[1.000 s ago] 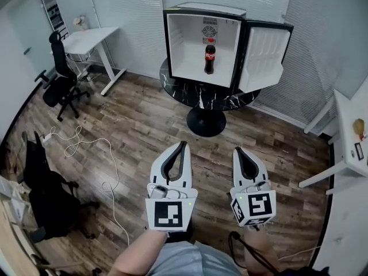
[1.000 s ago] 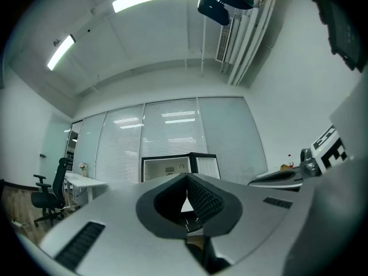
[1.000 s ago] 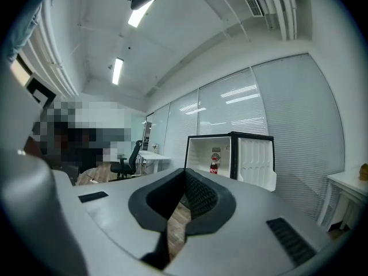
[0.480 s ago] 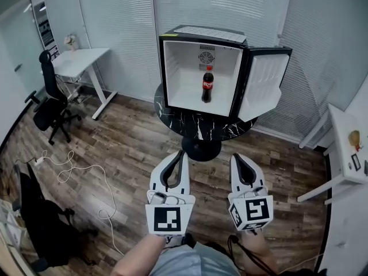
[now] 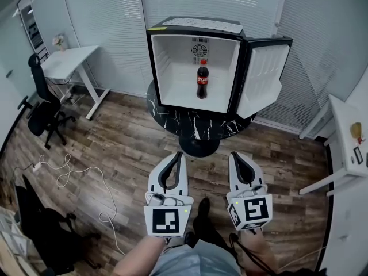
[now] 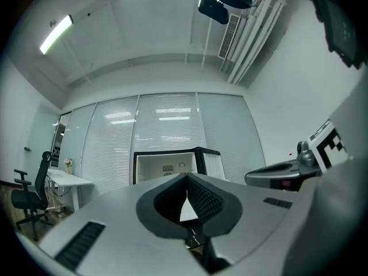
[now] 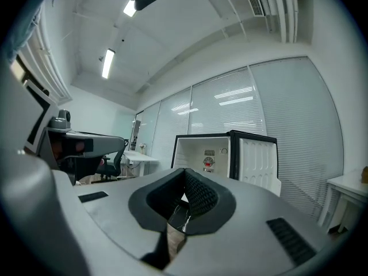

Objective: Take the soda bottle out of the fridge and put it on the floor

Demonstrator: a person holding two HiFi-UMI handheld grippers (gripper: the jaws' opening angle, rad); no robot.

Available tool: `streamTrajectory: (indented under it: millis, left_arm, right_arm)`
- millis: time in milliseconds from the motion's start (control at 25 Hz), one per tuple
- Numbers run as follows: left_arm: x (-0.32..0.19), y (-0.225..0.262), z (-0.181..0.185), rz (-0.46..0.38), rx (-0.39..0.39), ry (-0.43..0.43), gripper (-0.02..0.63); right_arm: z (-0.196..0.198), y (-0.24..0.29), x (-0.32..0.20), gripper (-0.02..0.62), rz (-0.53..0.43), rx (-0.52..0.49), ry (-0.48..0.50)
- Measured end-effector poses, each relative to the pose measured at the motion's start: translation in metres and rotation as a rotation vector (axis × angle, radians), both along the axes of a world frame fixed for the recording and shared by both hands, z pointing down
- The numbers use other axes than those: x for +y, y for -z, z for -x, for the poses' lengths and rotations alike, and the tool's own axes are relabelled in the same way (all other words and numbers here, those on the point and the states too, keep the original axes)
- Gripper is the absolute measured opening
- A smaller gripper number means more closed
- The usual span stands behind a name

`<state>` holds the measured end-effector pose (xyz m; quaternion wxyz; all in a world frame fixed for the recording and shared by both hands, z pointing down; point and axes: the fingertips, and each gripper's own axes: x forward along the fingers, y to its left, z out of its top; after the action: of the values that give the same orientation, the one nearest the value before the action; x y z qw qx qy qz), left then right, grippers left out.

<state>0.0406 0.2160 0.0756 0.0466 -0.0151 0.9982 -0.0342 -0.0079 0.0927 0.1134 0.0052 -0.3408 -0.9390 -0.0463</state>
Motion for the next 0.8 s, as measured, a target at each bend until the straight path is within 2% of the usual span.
streamTrajectory:
  millis: [200, 480, 800]
  left_arm:
    - [0.011, -0.008, 0.047, 0.02, 0.002, 0.004, 0.018]
    - [0.024, -0.027, 0.137, 0.039, 0.057, 0.011, 0.018]
    - [0.039, -0.013, 0.234, 0.086, 0.053, 0.027, 0.018]
  right_arm:
    - [0.046, -0.011, 0.01, 0.014, 0.007, 0.012, -0.001]
    - [0.141, -0.02, 0.027, 0.014, 0.027, 0.021, 0.007]
    - [0.243, -0.006, 0.052, 0.013, 0.053, 0.015, 0.043]
